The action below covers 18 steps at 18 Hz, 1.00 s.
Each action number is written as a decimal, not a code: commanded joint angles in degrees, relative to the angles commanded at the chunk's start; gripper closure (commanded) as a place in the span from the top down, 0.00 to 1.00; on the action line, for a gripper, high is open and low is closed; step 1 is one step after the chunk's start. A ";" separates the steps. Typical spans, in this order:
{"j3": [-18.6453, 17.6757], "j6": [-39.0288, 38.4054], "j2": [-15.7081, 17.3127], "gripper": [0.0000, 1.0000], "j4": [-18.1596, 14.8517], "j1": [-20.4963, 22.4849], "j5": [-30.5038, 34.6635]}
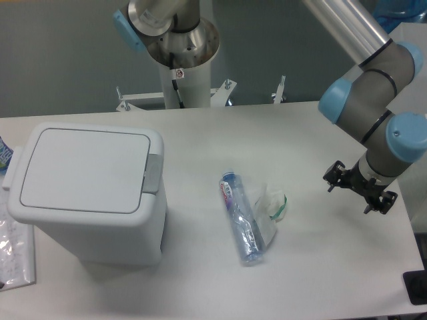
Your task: Open the trash can
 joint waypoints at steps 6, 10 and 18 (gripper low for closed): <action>0.00 -0.18 0.00 1.00 0.00 -0.09 -0.09; 0.17 -0.26 0.00 1.00 0.00 -0.18 -0.26; 1.14 -0.70 1.58 1.00 -0.09 0.88 -9.48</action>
